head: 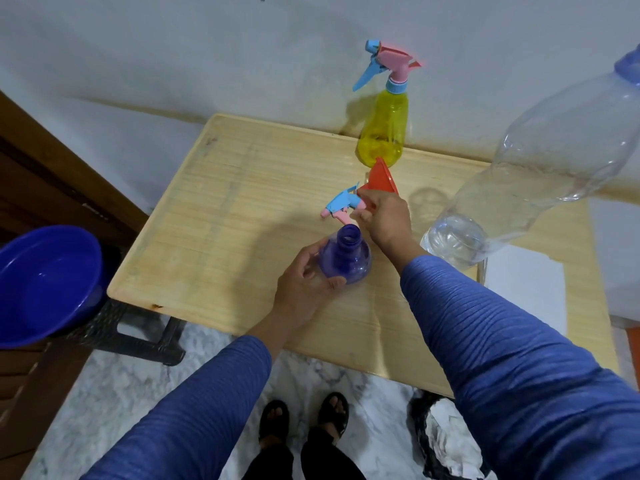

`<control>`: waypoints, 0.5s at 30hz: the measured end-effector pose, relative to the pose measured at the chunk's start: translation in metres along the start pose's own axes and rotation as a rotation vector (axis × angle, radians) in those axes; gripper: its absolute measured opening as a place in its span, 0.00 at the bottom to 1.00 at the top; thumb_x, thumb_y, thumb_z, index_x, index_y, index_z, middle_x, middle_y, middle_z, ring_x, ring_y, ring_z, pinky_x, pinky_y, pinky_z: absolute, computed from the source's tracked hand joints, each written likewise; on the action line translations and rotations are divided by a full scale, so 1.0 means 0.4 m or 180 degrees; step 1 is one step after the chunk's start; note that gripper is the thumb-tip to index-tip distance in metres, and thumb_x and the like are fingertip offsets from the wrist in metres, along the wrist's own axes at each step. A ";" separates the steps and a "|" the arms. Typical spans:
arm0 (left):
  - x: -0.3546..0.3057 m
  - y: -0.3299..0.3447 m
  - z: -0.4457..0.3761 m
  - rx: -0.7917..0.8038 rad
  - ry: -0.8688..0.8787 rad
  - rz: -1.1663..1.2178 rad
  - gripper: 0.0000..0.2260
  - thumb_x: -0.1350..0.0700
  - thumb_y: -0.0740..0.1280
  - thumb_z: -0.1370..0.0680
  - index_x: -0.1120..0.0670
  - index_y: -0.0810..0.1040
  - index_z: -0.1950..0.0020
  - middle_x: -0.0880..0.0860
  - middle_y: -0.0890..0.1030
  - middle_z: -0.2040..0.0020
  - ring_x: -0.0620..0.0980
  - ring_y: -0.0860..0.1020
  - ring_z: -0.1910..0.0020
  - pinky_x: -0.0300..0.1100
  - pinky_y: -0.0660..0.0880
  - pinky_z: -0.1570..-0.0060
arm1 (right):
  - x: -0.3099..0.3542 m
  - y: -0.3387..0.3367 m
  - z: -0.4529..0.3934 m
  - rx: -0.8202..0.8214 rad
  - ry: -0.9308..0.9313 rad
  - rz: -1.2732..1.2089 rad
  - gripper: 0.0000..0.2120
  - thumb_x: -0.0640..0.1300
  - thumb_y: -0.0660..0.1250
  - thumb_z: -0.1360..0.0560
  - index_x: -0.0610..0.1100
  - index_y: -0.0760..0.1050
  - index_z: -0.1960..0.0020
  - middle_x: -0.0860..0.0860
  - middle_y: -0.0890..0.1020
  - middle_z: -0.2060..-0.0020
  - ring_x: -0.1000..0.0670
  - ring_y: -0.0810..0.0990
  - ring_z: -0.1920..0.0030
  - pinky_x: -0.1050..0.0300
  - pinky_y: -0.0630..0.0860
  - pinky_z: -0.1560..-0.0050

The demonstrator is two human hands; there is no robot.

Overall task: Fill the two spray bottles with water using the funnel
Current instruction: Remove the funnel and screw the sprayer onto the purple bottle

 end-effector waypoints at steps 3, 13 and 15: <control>0.000 -0.001 -0.001 0.0003 0.0029 0.0000 0.30 0.61 0.78 0.36 0.37 0.73 0.41 0.44 0.79 0.43 0.37 0.76 0.44 0.31 0.70 0.44 | -0.009 0.001 -0.004 0.0024 0.0156 -0.0094 0.20 0.43 0.71 0.29 0.45 0.76 0.37 0.46 0.79 0.39 0.47 0.75 0.39 0.62 0.66 0.41; 0.002 -0.001 0.001 0.0021 0.0078 -0.0110 0.30 0.60 0.78 0.35 0.38 0.72 0.40 0.41 0.78 0.43 0.34 0.75 0.45 0.25 0.69 0.46 | 0.008 -0.019 0.000 -0.0036 0.0337 -0.0506 0.21 0.43 0.73 0.30 0.43 0.77 0.39 0.45 0.82 0.47 0.49 0.78 0.51 0.65 0.69 0.49; 0.001 -0.001 0.002 0.0036 0.0058 -0.0130 0.29 0.60 0.78 0.35 0.38 0.72 0.41 0.40 0.78 0.44 0.33 0.75 0.46 0.25 0.69 0.47 | 0.037 -0.046 -0.004 -0.0187 0.0323 -0.0756 0.22 0.44 0.73 0.30 0.43 0.75 0.37 0.45 0.81 0.51 0.50 0.77 0.54 0.68 0.69 0.51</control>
Point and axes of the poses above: each hand's wrist, its own z-axis away from the middle knuckle, its own y-axis out of the palm, x = y × z, the point moved 4 cm from there along -z, towards the middle knuckle
